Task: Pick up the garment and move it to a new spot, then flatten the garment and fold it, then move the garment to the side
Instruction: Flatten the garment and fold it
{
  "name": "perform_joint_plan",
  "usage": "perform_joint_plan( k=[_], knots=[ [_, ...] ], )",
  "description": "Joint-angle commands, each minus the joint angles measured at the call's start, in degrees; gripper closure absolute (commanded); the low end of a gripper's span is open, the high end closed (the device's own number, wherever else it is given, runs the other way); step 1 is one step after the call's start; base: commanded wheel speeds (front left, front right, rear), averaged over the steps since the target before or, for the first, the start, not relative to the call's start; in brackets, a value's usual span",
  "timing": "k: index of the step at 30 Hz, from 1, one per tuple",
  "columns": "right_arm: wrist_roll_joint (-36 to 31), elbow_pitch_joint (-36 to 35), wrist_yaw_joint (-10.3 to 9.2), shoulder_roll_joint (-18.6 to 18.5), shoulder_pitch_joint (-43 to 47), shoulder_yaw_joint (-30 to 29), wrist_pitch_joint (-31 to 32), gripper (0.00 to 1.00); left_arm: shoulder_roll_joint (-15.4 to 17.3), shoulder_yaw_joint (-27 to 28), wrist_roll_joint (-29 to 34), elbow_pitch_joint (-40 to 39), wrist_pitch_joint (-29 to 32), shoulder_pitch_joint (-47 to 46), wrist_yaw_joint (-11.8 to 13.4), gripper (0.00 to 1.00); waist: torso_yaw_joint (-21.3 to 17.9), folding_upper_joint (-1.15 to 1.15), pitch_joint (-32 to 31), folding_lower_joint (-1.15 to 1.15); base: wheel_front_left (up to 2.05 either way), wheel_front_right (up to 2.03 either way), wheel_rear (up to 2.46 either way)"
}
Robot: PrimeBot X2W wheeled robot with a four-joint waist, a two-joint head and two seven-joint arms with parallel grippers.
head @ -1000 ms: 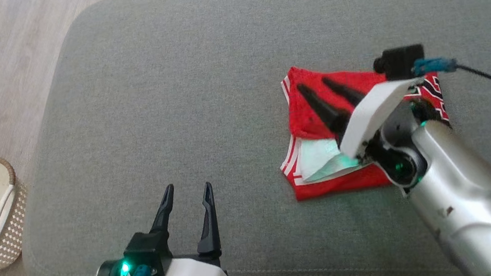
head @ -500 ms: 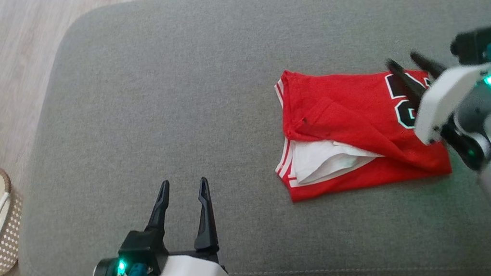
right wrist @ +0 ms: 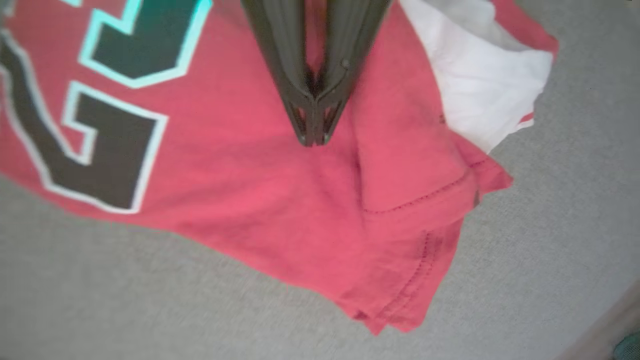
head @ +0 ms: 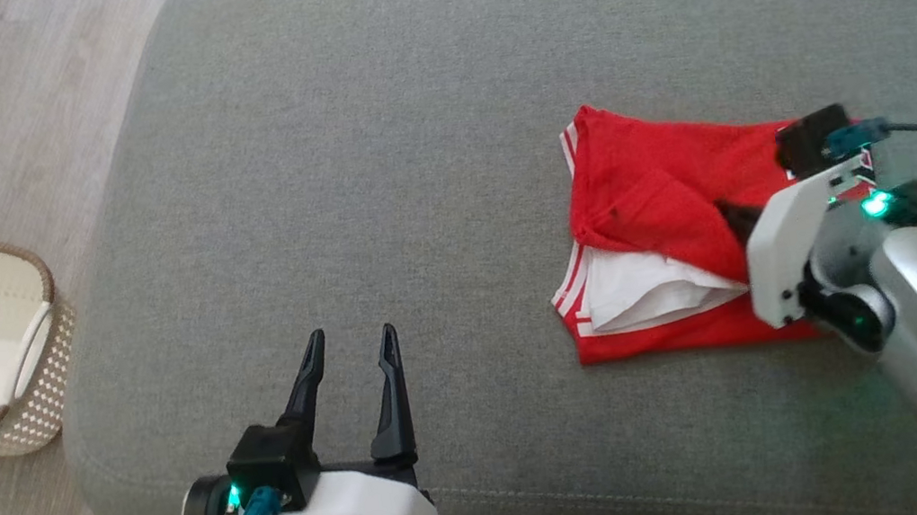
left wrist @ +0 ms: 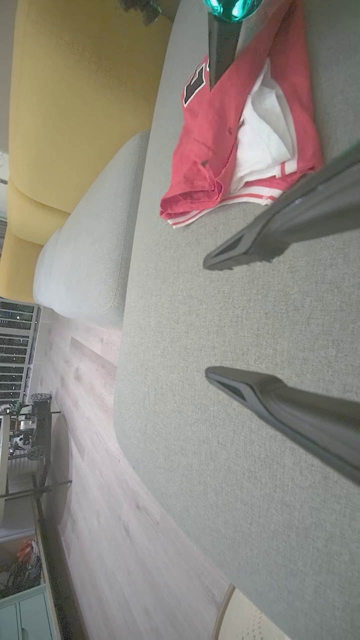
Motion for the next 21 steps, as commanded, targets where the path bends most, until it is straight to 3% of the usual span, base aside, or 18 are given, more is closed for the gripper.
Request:
perform_joint_plan(
  k=[1, 11, 14, 16, 18, 19, 21],
  knots=[
    [1.7, -2.71, -0.02, 0.21, -0.75, 1.31, 0.78, 1.0, -0.12, 2.32, 0.73, -1.45, -0.7, -2.0, -0.26, 0.0, 0.09, 0.0, -0.04, 0.0, 0.0, 0.0, 0.0],
    [18.93, -23.31, -0.02, -3.13, 8.68, 9.86, 14.12, 1.0, 0.43, 3.4, 1.76, -1.1, -0.7, -1.05, -0.27, 0.0, -2.24, 0.0, -2.12, 0.0, 0.0, 0.0, 0.0],
    [20.2, -27.98, -0.02, -3.59, 11.59, 8.8, 13.86, 1.0, 0.43, 3.38, 1.79, -0.89, -0.7, -0.96, -0.41, 0.0, -2.75, 0.0, -3.15, 0.0, 0.0, 0.0, 0.0],
    [19.42, -30.85, -0.02, -3.35, 13.51, 6.93, 10.51, 1.0, 0.51, 3.53, 1.71, -0.82, -0.7, -0.67, -0.39, 0.0, -3.02, 0.0, -4.02, 0.0, 0.0, 0.0, 0.0],
    [17.05, -32.57, -0.02, -2.73, 15.46, 4.51, 5.78, 0.3, 0.68, 3.83, 1.53, -0.76, -0.7, -0.15, -0.24, 0.0, -3.43, 0.0, -4.9, 0.0, 0.0, 0.0, 0.0],
    [15.02, -32.85, -0.02, -2.45, 16.53, 3.19, 3.29, 0.0, 0.8, 4.02, 1.38, -0.69, -0.7, 0.18, -0.15, 0.0, -3.7, 0.0, -5.43, 0.0, 0.0, 0.0, 0.0],
    [10.61, -32.9, -0.02, -1.03, 18.73, 0.26, -1.86, 0.0, 1.03, 4.35, 1.05, -0.62, -0.7, 0.83, -0.01, 0.0, -4.27, 0.0, -6.44, 0.0, 0.0, 0.0, 0.0]
  ],
)
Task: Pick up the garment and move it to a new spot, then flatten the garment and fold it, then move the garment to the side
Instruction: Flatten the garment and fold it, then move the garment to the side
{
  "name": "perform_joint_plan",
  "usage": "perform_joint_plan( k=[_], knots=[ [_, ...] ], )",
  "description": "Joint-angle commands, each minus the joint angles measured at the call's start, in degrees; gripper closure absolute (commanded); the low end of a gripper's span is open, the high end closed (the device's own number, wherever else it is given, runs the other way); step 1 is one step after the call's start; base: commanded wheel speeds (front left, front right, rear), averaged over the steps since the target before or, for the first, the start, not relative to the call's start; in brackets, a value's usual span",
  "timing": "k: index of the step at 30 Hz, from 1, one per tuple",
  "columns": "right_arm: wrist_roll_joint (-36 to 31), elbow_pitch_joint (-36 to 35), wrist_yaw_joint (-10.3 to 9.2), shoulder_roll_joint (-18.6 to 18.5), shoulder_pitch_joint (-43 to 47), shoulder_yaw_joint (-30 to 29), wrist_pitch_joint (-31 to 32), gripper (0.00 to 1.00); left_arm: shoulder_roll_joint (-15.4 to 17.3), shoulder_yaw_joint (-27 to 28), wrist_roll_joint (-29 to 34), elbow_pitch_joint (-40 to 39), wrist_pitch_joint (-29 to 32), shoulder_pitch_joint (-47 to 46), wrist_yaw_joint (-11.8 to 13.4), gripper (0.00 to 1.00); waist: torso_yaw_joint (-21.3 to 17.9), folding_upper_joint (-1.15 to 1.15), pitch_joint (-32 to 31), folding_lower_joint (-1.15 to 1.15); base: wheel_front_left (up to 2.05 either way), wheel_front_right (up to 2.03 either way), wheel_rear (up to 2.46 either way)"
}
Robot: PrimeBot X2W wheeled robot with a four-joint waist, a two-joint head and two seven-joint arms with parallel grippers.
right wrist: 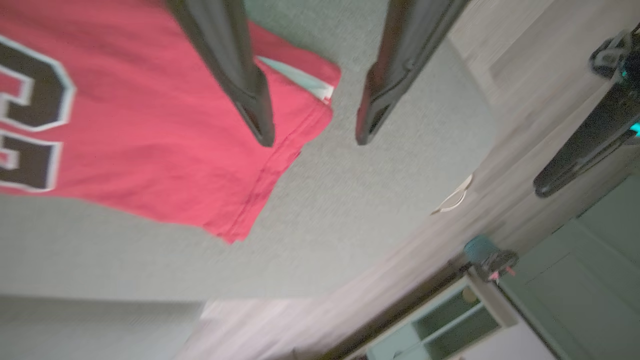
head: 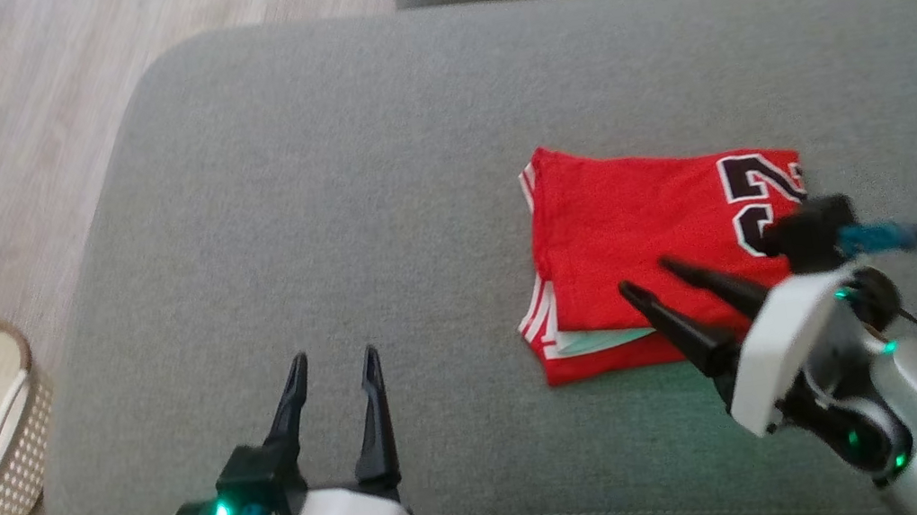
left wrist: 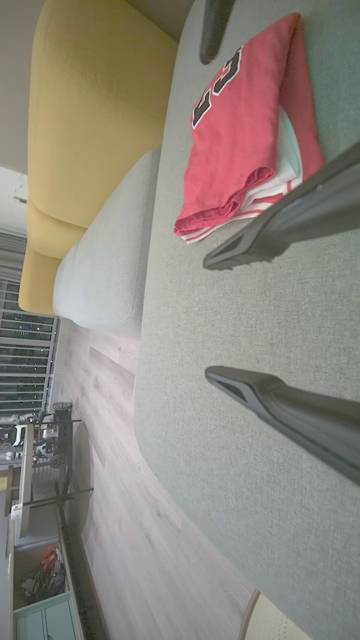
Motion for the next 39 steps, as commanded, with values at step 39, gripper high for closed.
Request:
perform_joint_plan(
  k=[39],
  knots=[
    [-36.71, -1.72, -0.01, 15.52, 21.26, -24.26, -30.82, 0.0, -1.67, 11.2, 11.55, -2.68, -0.7, 8.73, -4.28, 0.0, -7.07, 0.0, -7.57, 0.0, 0.0, 0.0, 0.0]
  ],
)
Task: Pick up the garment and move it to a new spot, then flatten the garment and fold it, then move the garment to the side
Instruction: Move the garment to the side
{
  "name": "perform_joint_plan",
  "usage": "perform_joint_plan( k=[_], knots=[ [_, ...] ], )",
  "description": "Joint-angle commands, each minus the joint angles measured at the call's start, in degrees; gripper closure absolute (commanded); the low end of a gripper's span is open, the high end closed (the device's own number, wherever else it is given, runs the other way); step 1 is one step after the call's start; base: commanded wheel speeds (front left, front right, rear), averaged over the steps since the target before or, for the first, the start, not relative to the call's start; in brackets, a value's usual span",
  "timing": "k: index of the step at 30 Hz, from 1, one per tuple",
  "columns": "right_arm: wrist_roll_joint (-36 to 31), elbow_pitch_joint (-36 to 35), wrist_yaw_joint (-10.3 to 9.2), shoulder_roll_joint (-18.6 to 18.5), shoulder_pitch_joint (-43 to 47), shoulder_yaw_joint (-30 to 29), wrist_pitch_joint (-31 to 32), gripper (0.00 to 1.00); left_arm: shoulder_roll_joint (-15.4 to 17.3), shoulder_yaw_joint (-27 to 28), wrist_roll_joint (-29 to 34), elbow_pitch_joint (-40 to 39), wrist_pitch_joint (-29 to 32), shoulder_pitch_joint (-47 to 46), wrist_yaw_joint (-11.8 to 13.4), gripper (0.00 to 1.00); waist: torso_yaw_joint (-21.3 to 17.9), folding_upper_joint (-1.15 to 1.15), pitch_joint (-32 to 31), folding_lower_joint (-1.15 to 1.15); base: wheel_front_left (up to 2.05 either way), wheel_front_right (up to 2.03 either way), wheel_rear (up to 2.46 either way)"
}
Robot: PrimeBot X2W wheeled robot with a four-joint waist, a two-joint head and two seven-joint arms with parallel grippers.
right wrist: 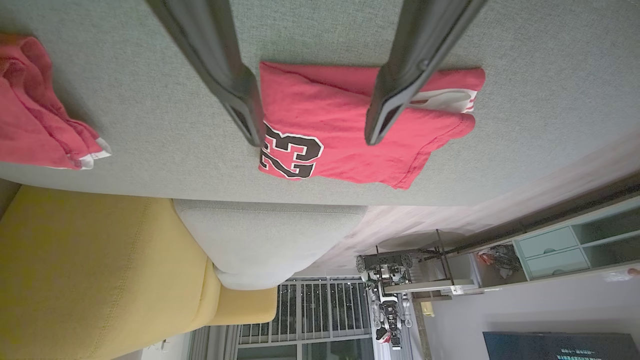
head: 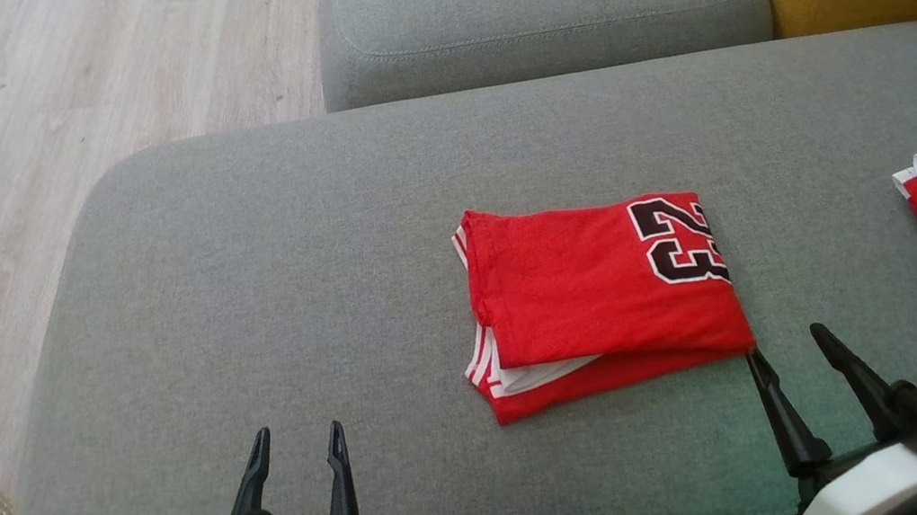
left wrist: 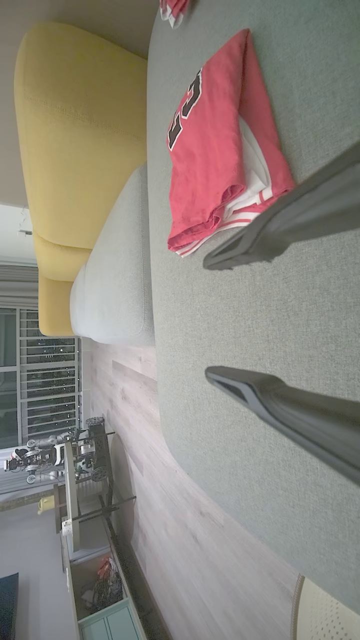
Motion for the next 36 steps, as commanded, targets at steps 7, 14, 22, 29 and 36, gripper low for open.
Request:
perform_joint_plan(
  k=[7, 14, 22, 29, 36],
  knots=[
    [-0.5, -2.11, -0.01, 0.16, -1.65, 0.51, -0.6, 0.0, -1.41, 3.2, 1.63, -1.21, -0.7, -1.62, -1.39, 0.0, 0.31, 0.0, 0.15, 0.0, 0.0, 0.0, 0.0],
    [1.0, 1.03, -0.01, 0.01, -5.94, -0.63, -0.6, 0.0, -2.26, 3.54, 2.42, -0.61, -0.7, -2.35, -2.2, 0.0, 1.32, 0.0, 2.18, 0.0, 0.0, 0.0, 0.0],
    [9.23, 17.37, -0.01, -3.13, -22.15, -3.45, 3.83, 0.0, -2.89, 1.34, 4.23, -0.43, -0.7, -4.87, -3.74, 0.0, 2.82, 0.0, 7.14, 0.0, 0.0, 0.0, 0.0],
    [12.2, 31.6, -0.01, -7.15, -33.8, -5.92, 9.35, 0.0, -3.4, 0.03, 4.52, -0.44, -0.7, -7.62, -3.75, 0.0, 4.57, 0.0, 10.73, 0.0, 0.0, 0.0, 0.0],
    [13.53, 41.39, -0.01, -7.49, -38.86, -2.38, 13.66, 0.0, -3.62, -0.57, 4.45, -0.05, -0.7, -8.83, -3.69, 0.0, 5.49, 0.0, 12.37, 0.0, 0.0, 0.0, 0.0]
  ],
)
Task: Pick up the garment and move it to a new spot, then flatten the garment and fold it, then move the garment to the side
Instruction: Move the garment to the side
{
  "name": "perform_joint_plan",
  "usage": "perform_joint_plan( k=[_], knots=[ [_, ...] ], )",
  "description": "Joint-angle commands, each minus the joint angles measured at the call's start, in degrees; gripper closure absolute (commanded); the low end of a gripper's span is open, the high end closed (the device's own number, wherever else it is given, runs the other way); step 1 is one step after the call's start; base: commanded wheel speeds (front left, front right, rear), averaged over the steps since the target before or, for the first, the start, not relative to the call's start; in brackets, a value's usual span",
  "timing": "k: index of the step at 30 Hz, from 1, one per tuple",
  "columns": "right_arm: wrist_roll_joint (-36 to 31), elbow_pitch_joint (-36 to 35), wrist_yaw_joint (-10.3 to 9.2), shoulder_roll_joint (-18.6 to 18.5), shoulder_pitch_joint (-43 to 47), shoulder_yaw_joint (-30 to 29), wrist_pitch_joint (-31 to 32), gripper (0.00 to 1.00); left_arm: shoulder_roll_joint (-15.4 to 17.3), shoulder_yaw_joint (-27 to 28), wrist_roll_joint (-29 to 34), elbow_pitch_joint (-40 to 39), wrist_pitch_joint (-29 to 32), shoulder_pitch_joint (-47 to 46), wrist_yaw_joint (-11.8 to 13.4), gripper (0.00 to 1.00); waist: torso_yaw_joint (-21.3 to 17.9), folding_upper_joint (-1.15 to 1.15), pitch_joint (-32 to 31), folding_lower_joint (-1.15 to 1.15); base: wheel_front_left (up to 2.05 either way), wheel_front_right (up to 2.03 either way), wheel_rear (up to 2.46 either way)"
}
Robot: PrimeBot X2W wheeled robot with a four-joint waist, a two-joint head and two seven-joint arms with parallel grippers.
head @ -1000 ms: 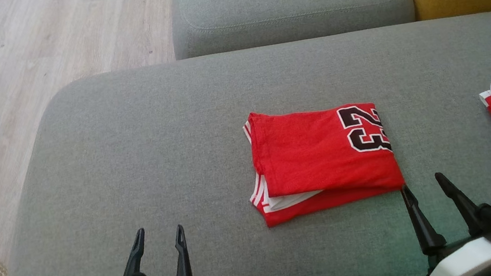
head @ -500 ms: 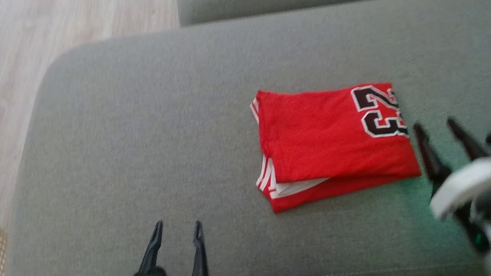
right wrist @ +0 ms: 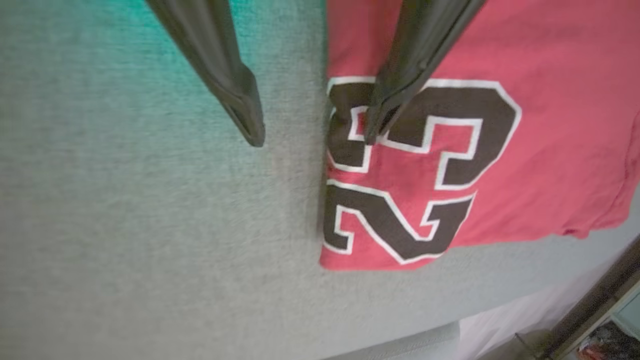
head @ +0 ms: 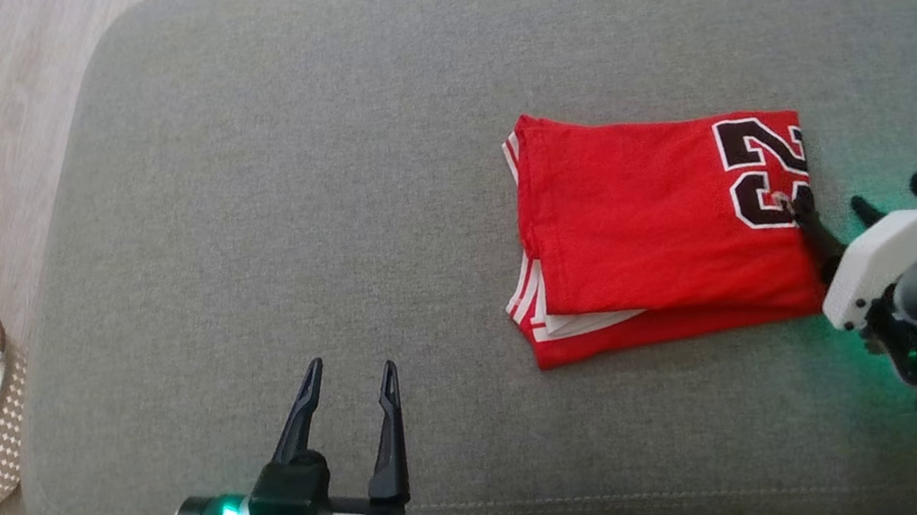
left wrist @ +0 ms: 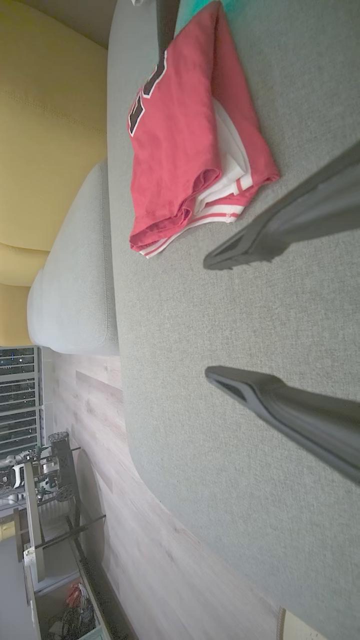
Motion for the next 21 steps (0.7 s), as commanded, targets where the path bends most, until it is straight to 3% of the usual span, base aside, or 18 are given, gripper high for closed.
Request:
perform_joint_plan(
  k=[1, 4, 5, 6, 8, 15, 21],
  knots=[
    [0.62, -0.73, -0.01, -0.2, -2.27, 1.67, 0.03, 0.0, -0.41, 1.7, 0.37, -1.55, -0.7, -2.59, 0.26, 0.0, 0.1, 0.0, 0.2, 0.0, 0.0, 0.0, 0.0],
    [1.27, 2.01, -0.01, -0.18, -2.96, 3.16, 0.47, 0.01, -0.45, 1.59, 0.54, -1.44, -0.7, -3.03, 0.34, 0.0, 0.17, 0.0, 0.38, 0.0, 0.0, 0.0, 0.0],
    [1.68, 2.88, -0.01, -0.06, -3.14, 3.57, 0.77, 0.13, -0.47, 1.52, 0.57, -1.4, -0.7, -3.14, 0.36, 0.0, 0.19, 0.0, 0.35, 0.0, 0.0, 0.0, 0.0],
    [1.94, 3.6, -0.01, 0.0, -3.26, 4.29, 1.08, 0.35, -0.48, 1.44, 0.59, -1.37, -0.7, -3.23, 0.35, 0.0, 0.21, 0.0, 0.3, 0.0, 0.0, 0.0, 0.0],
    [2.71, 4.77, -0.01, 0.05, -3.41, 5.54, 1.4, 1.0, -0.5, 1.39, 0.58, -1.29, -0.7, -3.3, 0.37, 0.0, 0.18, 0.0, 0.08, 0.0, 0.0, 0.0, 0.0],
    [1.98, 7.18, -0.01, -2.33, -4.08, 8.39, -2.81, 1.0, -0.53, 1.75, 0.54, -1.07, -0.7, -2.75, 0.38, 0.0, -0.49, 0.0, -1.18, 0.0, 0.0, 0.0, 0.0],
    [-0.51, 6.72, -0.01, -5.17, -5.37, 9.37, -7.56, 1.0, -0.24, 2.71, 0.55, -1.41, -0.7, -1.3, 0.32, 0.0, -3.59, 0.0, -2.58, 0.0, 0.0, 0.0, 0.0]
  ],
)
